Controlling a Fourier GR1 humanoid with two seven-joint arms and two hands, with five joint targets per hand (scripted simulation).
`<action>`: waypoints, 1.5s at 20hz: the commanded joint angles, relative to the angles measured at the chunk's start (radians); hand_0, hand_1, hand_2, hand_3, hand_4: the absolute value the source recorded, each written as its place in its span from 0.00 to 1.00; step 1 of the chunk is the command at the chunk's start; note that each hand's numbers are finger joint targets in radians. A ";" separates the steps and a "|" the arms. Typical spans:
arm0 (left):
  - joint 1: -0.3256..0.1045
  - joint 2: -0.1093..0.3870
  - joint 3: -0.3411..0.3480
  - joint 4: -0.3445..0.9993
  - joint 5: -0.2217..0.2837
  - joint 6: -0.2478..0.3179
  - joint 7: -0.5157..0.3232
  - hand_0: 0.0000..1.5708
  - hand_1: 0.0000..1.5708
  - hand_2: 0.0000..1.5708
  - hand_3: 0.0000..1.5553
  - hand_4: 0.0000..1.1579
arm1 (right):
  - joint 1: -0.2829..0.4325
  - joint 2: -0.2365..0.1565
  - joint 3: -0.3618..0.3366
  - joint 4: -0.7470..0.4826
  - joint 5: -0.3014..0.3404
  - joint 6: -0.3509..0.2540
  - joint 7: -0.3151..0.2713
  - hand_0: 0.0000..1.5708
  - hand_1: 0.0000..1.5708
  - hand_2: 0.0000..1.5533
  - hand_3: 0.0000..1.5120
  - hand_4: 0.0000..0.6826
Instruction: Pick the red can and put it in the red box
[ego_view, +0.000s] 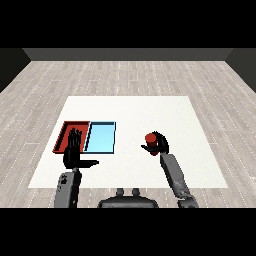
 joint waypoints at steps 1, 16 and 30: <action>-0.043 -0.015 -0.030 0.030 -0.035 0.021 0.010 0.00 0.00 0.00 0.00 0.00 | 0.025 -0.025 -0.011 -0.151 -0.027 0.006 0.040 0.98 0.98 0.95 0.91 0.86; -0.049 -0.025 -0.137 -0.048 -0.055 0.012 0.126 0.00 0.00 0.00 0.00 0.00 | 0.161 -0.100 -0.033 -0.700 -0.137 0.067 0.189 0.95 0.95 0.93 0.92 0.92; -0.142 -0.031 -0.418 0.025 -0.152 0.269 0.221 0.00 0.00 0.00 0.00 0.00 | 0.044 0.036 0.400 -0.639 -0.060 -0.400 0.100 0.91 0.91 0.91 0.92 0.92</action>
